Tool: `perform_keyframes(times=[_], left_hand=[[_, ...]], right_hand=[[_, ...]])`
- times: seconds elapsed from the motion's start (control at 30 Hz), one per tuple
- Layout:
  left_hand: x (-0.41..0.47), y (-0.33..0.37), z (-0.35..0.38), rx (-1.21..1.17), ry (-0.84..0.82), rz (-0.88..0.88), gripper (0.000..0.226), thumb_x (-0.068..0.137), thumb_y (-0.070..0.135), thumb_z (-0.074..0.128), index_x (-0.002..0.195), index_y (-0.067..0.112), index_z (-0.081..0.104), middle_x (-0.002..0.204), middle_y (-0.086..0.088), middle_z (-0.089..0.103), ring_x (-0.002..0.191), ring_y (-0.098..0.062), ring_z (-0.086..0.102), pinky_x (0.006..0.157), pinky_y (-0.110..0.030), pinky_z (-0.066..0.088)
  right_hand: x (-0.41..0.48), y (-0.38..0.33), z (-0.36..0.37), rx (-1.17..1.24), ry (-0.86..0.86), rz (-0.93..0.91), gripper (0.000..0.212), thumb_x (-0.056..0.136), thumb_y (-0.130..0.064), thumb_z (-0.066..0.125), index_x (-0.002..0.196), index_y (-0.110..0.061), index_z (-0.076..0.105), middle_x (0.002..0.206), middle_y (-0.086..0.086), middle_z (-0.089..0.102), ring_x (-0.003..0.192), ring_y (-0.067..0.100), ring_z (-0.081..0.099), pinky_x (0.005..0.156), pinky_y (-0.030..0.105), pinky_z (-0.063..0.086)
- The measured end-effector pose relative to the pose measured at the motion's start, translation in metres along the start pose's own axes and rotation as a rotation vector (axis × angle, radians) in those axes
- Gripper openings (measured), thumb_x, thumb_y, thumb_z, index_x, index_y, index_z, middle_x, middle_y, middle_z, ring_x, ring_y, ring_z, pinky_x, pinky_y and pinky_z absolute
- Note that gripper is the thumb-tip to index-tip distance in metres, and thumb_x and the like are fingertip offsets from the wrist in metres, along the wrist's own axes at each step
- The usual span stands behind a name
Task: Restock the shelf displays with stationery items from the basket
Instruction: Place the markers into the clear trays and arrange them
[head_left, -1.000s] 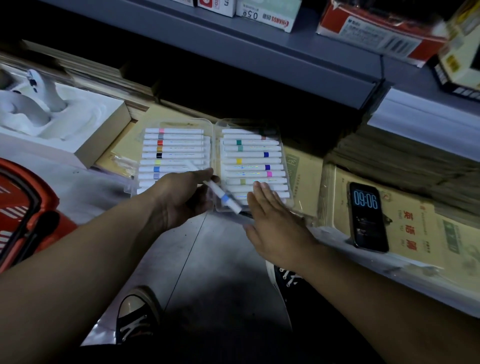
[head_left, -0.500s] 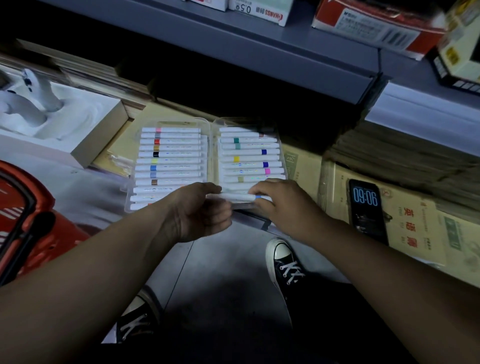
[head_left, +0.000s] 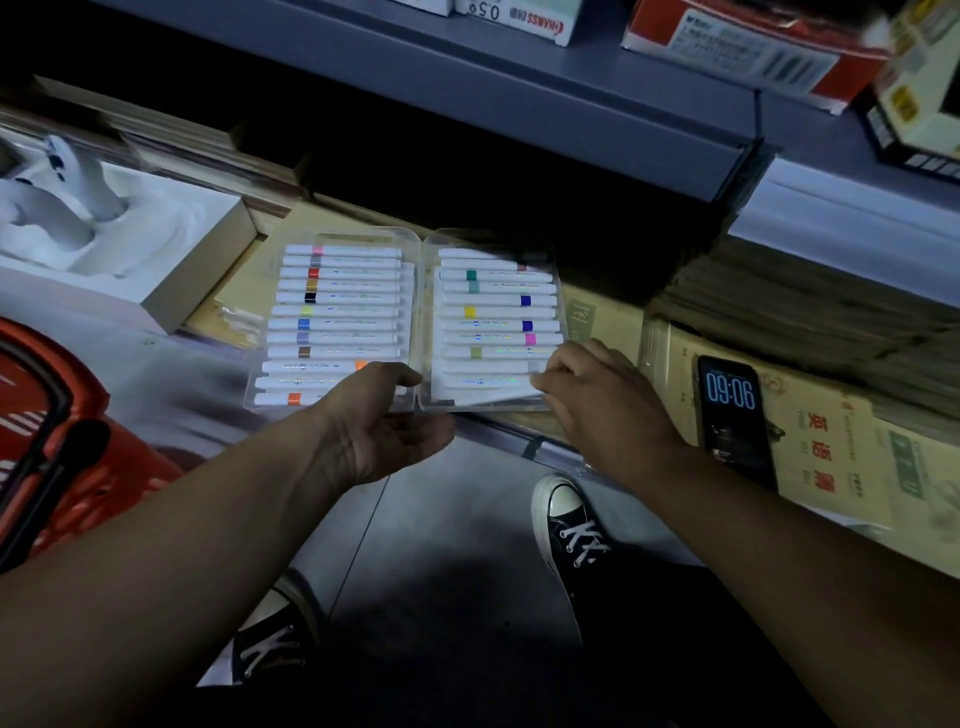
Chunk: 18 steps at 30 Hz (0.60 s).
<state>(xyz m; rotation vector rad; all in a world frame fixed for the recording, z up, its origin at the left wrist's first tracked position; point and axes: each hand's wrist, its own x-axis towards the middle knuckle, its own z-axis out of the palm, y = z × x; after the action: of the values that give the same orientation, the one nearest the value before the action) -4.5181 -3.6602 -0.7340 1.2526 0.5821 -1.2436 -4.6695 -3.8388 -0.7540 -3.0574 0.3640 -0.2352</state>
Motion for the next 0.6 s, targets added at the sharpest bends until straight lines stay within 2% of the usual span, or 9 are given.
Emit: perform_keyframes(times=[0.1, 0.2, 0.3, 0.4, 0.6], left_hand=[[0.001, 0.003, 0.002, -0.043, -0.01, 0.021, 0.018, 0.097, 0.005, 0.05, 0.102, -0.011, 0.054, 0.112, -0.035, 0.066, 0.112, -0.04, 0.067, 0.1, -0.046, 0.053], [0.003, 0.003, 0.003, -0.053, -0.046, 0.037, 0.02, 0.097, 0.002, 0.05, 0.11, -0.012, 0.054, 0.112, -0.037, 0.066, 0.111, -0.041, 0.068, 0.099, -0.046, 0.055], [0.006, 0.002, 0.006, -0.08, -0.07, 0.055, 0.028, 0.095, -0.001, 0.05, 0.121, -0.01, 0.053, 0.117, -0.035, 0.066, 0.105, -0.04, 0.071, 0.087, -0.046, 0.06], [0.006, 0.0, 0.009, -0.087, -0.092, 0.055, 0.031, 0.095, -0.003, 0.049, 0.124, -0.011, 0.054, 0.121, -0.033, 0.065, 0.104, -0.039, 0.072, 0.075, -0.045, 0.063], [0.005, -0.004, 0.019, -0.064, -0.08, 0.07, 0.014, 0.095, -0.008, 0.043, 0.1, -0.006, 0.056, 0.109, -0.029, 0.064, 0.099, -0.037, 0.071, 0.084, -0.044, 0.059]], right_hand=[[0.001, 0.0, 0.001, -0.077, -0.012, 0.01, 0.026, 0.069, -0.006, 0.082, 0.089, -0.02, 0.074, 0.086, -0.003, 0.059, 0.083, 0.023, 0.055, 0.07, 0.032, 0.044], [0.001, 0.002, 0.0, -0.124, -0.045, 0.032, 0.034, 0.064, 0.0, 0.078, 0.094, -0.017, 0.073, 0.09, -0.001, 0.06, 0.087, 0.024, 0.056, 0.071, 0.032, 0.045], [-0.001, 0.001, 0.002, -0.094, -0.053, 0.076, 0.048, 0.056, 0.011, 0.069, 0.099, -0.009, 0.071, 0.096, 0.004, 0.063, 0.092, 0.029, 0.059, 0.069, 0.032, 0.049], [-0.002, -0.003, 0.002, -0.095, -0.039, 0.067, 0.05, 0.055, 0.014, 0.061, 0.101, -0.003, 0.07, 0.096, 0.01, 0.064, 0.092, 0.032, 0.062, 0.066, 0.034, 0.052], [0.0, -0.009, 0.004, -0.095, -0.069, 0.025, 0.044, 0.06, 0.011, 0.057, 0.101, -0.002, 0.069, 0.099, 0.011, 0.065, 0.094, 0.034, 0.063, 0.069, 0.036, 0.053]])
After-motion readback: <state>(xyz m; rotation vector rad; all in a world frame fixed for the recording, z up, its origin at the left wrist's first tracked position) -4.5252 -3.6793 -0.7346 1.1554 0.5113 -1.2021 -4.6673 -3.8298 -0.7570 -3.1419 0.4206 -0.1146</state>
